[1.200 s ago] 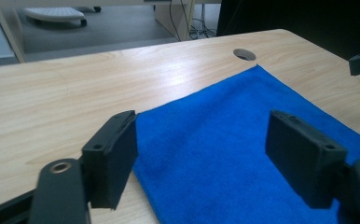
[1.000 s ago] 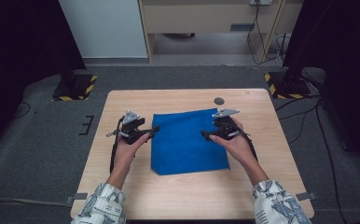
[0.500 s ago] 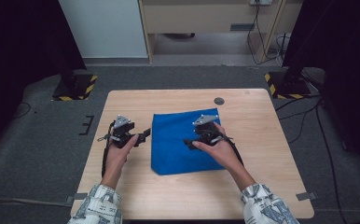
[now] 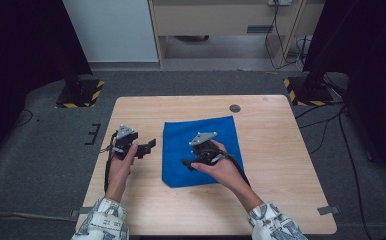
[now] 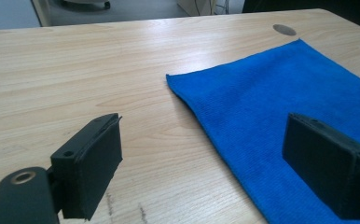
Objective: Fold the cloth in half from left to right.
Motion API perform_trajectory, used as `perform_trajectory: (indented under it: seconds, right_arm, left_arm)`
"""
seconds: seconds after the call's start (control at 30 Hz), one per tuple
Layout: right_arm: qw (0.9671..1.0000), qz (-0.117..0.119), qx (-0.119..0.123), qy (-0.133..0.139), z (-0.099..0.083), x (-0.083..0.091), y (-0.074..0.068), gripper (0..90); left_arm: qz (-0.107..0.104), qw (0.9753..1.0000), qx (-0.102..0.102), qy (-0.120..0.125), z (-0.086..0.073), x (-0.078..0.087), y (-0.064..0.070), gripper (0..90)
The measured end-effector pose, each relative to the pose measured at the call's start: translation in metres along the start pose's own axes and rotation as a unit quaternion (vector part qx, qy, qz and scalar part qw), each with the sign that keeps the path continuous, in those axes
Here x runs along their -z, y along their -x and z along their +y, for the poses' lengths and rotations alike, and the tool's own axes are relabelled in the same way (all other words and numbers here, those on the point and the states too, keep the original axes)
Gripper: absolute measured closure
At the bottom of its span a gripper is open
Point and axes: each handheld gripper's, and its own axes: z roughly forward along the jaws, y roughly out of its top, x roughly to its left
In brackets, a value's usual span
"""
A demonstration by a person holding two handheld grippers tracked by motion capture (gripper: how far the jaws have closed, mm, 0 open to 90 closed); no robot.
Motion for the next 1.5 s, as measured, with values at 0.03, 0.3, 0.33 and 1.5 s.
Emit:
perform_trajectory:
  seconds: [0.03, 0.3, 0.33, 1.5]
  right_arm:
    - [1.0, 0.006, 0.004, -0.001, 0.0, -0.002, -0.006, 29.3]
    - [0.9996, 0.022, 0.015, -0.002, -0.001, -0.008, -0.026, 40.6]
    - [0.9995, 0.025, 0.018, -0.002, -0.002, -0.008, -0.028, 43.5]
    - [0.9932, 0.102, 0.041, -0.038, -0.014, -0.05, -0.074, 58.4]
  left_arm:
    - [0.001, 1.0, 0.001, 0.0, -0.001, 0.0, 0.0, 11.5]
    - [0.012, 0.9998, 0.001, -0.013, -0.011, 0.0, -0.001, 11.5]
    - [0.013, 0.9998, 0.001, -0.012, -0.011, 0.001, -0.002, 11.6]
    - [0.027, 0.9994, -0.004, -0.023, -0.015, -0.004, -0.006, 11.5]
